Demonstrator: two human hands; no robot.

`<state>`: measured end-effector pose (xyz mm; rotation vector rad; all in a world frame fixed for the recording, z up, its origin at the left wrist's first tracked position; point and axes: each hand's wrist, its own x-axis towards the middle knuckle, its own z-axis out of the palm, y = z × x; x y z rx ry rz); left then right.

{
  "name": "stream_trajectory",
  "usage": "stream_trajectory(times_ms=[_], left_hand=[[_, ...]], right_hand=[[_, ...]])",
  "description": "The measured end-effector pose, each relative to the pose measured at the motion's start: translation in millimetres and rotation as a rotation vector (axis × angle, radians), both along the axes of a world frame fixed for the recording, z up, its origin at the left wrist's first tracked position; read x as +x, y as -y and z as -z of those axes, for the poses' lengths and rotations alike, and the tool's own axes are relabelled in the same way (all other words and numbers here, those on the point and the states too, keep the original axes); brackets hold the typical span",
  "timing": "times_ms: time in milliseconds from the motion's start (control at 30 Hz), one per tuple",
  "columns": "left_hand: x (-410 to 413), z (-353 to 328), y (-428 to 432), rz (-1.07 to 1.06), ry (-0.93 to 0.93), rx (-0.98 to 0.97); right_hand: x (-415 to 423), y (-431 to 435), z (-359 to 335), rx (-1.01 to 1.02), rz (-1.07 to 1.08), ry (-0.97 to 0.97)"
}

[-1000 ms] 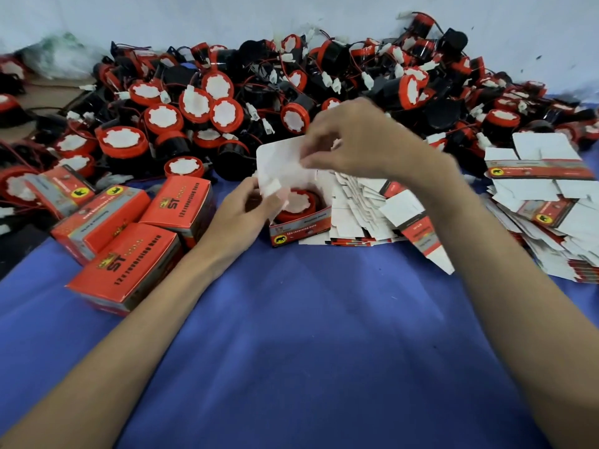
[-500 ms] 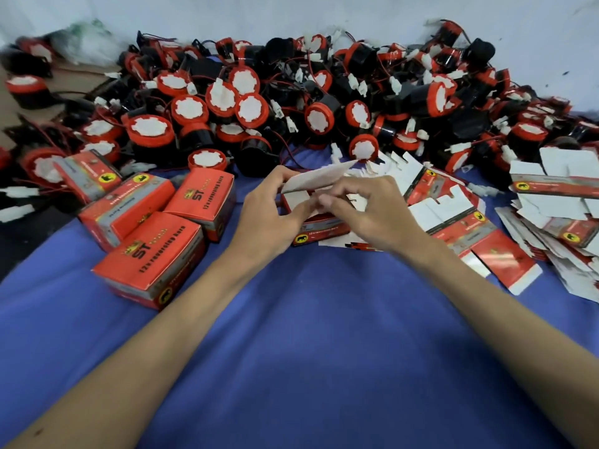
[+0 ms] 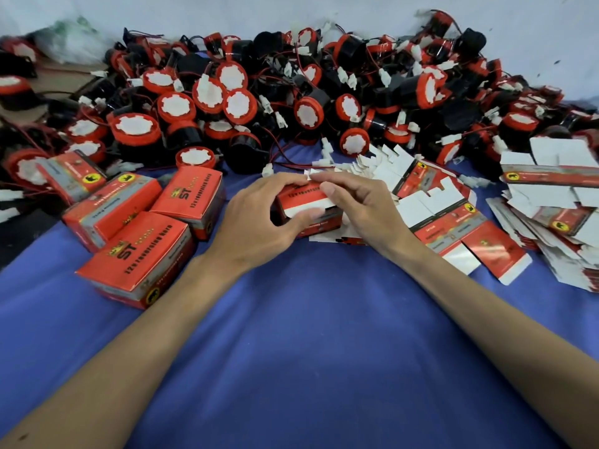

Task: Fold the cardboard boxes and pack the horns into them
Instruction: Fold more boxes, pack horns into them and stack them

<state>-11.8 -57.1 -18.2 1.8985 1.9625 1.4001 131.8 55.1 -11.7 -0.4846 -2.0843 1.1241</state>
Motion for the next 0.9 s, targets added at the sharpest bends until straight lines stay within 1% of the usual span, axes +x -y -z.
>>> stream_trajectory(times_ms=[100,167,267,400,500,600,667,733,800,900], left_hand=[[-6,-4,-1,0.008,-0.027,0.018],[-12,-5,-1,0.034,-0.014,0.012],[-17,-5,1,0.065,-0.013,0.042],[-18,1,2,0.063,-0.152,0.097],[-21,3,1,0.053,-0.326,0.149],[-23,4,1,0.063,-0.434,0.194],[-22,4,1,0.071,-0.442,0.199],[-23,5,1,0.058,-0.451,0.203],[-23,4,2,0.029,-0.468,0.216],[-23,3,4,-0.01,-0.476,0.225]], right_hand=[[4,-1,1,0.019,-0.053,0.067],[5,0,1,0.052,-0.083,0.1],[2,4,4,0.242,-0.024,0.089],[2,5,7,0.378,0.012,0.045],[3,5,4,0.484,0.012,0.051],[4,6,0,0.489,0.027,0.049],[3,8,-4,0.447,0.081,0.085],[1,12,-6,0.461,0.164,0.104],[0,18,-5,0.581,0.253,0.109],[-1,26,1,0.888,0.371,0.18]])
